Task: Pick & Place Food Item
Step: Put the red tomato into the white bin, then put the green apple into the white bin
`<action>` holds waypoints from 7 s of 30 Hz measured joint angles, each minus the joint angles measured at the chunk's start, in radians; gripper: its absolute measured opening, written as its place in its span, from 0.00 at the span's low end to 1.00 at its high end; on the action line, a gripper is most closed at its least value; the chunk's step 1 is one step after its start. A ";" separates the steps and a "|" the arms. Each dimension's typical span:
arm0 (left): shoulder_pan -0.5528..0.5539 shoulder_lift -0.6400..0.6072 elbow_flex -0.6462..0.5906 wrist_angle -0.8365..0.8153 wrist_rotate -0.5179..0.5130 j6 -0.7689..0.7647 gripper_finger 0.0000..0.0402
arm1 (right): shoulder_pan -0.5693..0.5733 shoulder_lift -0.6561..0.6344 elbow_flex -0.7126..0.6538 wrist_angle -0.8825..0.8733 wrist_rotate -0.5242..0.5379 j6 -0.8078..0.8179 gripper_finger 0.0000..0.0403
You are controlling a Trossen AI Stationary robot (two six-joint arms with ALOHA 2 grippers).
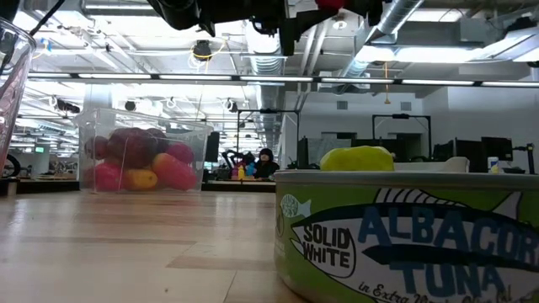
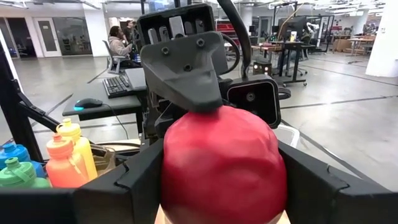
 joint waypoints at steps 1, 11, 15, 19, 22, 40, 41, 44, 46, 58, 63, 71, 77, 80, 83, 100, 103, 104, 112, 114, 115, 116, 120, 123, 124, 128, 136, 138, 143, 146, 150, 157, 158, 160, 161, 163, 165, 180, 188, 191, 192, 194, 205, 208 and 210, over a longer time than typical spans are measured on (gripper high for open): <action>0.000 0.000 0.000 -0.001 0.000 0.000 0.80 | 0.000 0.000 0.000 0.001 0.000 0.000 0.62; 0.000 0.000 0.000 -0.004 0.001 0.000 0.72 | -0.009 0.000 0.000 -0.003 0.003 0.000 0.64; 0.000 0.000 0.000 -0.004 0.002 0.009 0.72 | -0.009 0.000 0.000 -0.003 0.004 0.000 0.73; 0.009 0.000 0.000 0.006 0.006 0.025 0.72 | -0.010 -0.011 0.014 -0.032 0.011 -0.003 0.85; 0.019 -0.002 0.002 0.023 0.026 0.064 0.71 | -0.010 -0.027 0.064 -0.083 0.021 -0.038 0.92; 0.195 -0.446 0.002 -0.749 0.217 0.811 0.72 | 0.081 -0.176 0.402 -0.752 0.093 0.008 0.95; 0.210 -0.494 0.002 -0.847 0.162 0.853 0.72 | 0.084 -0.179 0.402 -0.769 0.094 0.019 0.95; 0.246 -0.629 0.002 -1.164 -0.098 0.943 0.72 | 0.084 -0.176 0.402 -0.794 0.096 0.042 0.95; 0.254 -0.705 0.002 -1.349 -0.313 0.961 0.72 | 0.084 -0.173 0.402 -0.804 0.096 0.046 0.95; 0.310 -0.757 0.001 -1.975 -0.854 0.868 0.72 | 0.066 -0.099 0.402 -0.802 0.097 0.045 0.95; 0.369 -0.623 0.000 -2.080 -0.876 0.871 0.72 | 0.060 -0.072 0.402 -0.801 0.097 0.045 0.95; 0.455 -0.441 0.000 -2.156 -0.877 0.910 0.72 | 0.072 -0.064 0.402 -0.811 0.093 0.071 0.95; 0.483 -0.391 0.000 -2.108 -0.879 0.992 0.72 | 0.072 -0.066 0.402 -0.833 0.093 0.091 0.95; 0.506 -0.392 0.000 -2.113 -0.875 1.010 0.72 | 0.072 -0.066 0.402 -0.833 0.093 0.091 0.95; 0.535 -0.402 -0.005 -2.114 -0.835 1.011 0.72 | 0.072 -0.066 0.402 -0.833 0.093 0.090 0.95; 0.556 -0.414 -0.167 -2.004 -0.754 1.068 0.74 | 0.070 -0.066 0.402 -0.834 0.093 0.070 0.95; 0.556 -0.414 -0.168 -1.996 -0.752 1.070 0.78 | 0.070 -0.066 0.402 -0.850 0.093 0.076 0.95; 0.556 -0.414 -0.168 -1.995 -0.752 1.070 0.80 | 0.070 -0.066 0.402 -0.854 0.093 0.078 0.95; 0.555 -0.414 -0.136 -2.022 -0.751 1.074 0.97 | 0.070 -0.066 0.402 -0.861 0.093 0.079 0.95; 0.555 -0.414 -0.108 -2.044 -0.753 1.080 0.99 | 0.070 -0.066 0.402 -0.861 0.093 0.077 0.95; 0.555 -0.414 -0.093 -2.056 -0.760 1.081 0.99 | 0.070 -0.066 0.402 -0.861 0.093 0.074 0.95; 0.555 -0.414 -0.076 -2.065 -0.767 1.081 0.99 | 0.070 -0.066 0.402 -0.861 0.093 0.074 0.95; 0.551 -0.414 -0.006 -2.098 -0.768 1.082 0.97 | 0.070 -0.066 0.402 -0.861 0.093 0.082 0.95; 0.530 -0.415 0.064 -2.096 -0.692 1.082 0.98 | 0.081 -0.066 0.402 -0.877 0.091 0.126 0.95; 0.521 -0.419 0.086 -2.082 -0.654 1.082 0.98 | 0.086 -0.066 0.402 -0.897 0.091 0.147 0.95; 0.462 -0.468 0.147 -1.927 -0.497 1.075 0.99 | 0.107 -0.069 0.403 -1.033 0.089 0.259 0.95; 0.288 -0.586 0.151 -1.413 -0.233 0.994 0.96 | 0.204 -0.064 0.242 -1.141 0.083 0.497 0.95; 0.204 -0.584 0.151 -1.320 -0.186 1.071 0.95 | 0.243 -0.064 0.185 -1.122 0.078 0.542 0.95; -0.008 -0.516 0.113 -1.108 -0.173 1.228 0.94 | 0.330 -0.063 0.048 -0.995 0.078 0.639 0.95; -0.088 -0.443 0.061 -0.976 -0.180 1.263 0.94 | 0.372 -0.063 0.000 -0.955 0.078 0.683 0.95; -0.149 -0.313 -0.008 -0.832 -0.171 1.323 0.94 | 0.424 -0.063 -0.041 -0.927 0.086 0.730 0.95; -0.206 -0.035 -0.051 -0.551 -0.139 1.392 0.94 | 0.490 -0.064 -0.042 -0.921 0.098 0.769 0.95; -0.211 0.005 -0.051 -0.496 -0.123 1.380 0.94 | 0.496 -0.064 -0.042 -0.921 0.100 0.777 0.95; -0.222 0.079 -0.052 -0.380 -0.087 1.350 0.94 | 0.508 -0.064 -0.042 -0.925 0.113 0.791 0.95; -0.227 0.112 -0.051 -0.308 -0.070 1.338 0.94 | 0.516 -0.064 -0.042 -0.925 0.118 0.796 0.95; -0.236 0.168 -0.051 -0.209 -0.040 1.322 0.94 | 0.527 -0.064 -0.042 -0.925 0.121 0.798 0.95; -0.245 0.210 -0.051 -0.163 -0.034 1.331 0.94 | 0.537 -0.064 -0.042 -0.926 0.121 0.806 0.95; -0.310 0.383 -0.051 -0.205 -0.214 1.358 0.94 | 0.615 -0.064 -0.042 -0.921 0.246 0.911 0.95; -0.319 0.379 -0.048 -0.300 -0.343 1.363 0.92 | 0.622 -0.064 -0.042 -0.918 0.254 0.917 0.95; -0.318 0.374 -0.048 -0.304 -0.343 1.361 0.86 | 0.621 -0.064 -0.042 -0.918 0.254 0.917 0.95; -0.317 0.368 -0.049 -0.315 -0.343 1.358 0.84 | 0.621 -0.064 -0.042 -0.918 0.254 0.917 0.95; -0.317 0.367 -0.049 -0.310 -0.343 1.350 0.78 | 0.621 -0.064 -0.042 -0.918 0.255 0.917 0.95; -0.314 0.359 -0.051 -0.286 -0.343 1.271 0.66 | 0.621 -0.064 -0.042 -0.919 0.273 0.917 0.95; -0.310 0.325 -0.051 -0.288 -0.343 1.246 0.66 | 0.621 -0.063 -0.042 -0.915 0.273 0.917 0.95; -0.303 0.276 -0.051 -0.304 -0.344 1.242 0.66 | 0.621 -0.063 -0.042 -0.907 0.273 0.917 0.95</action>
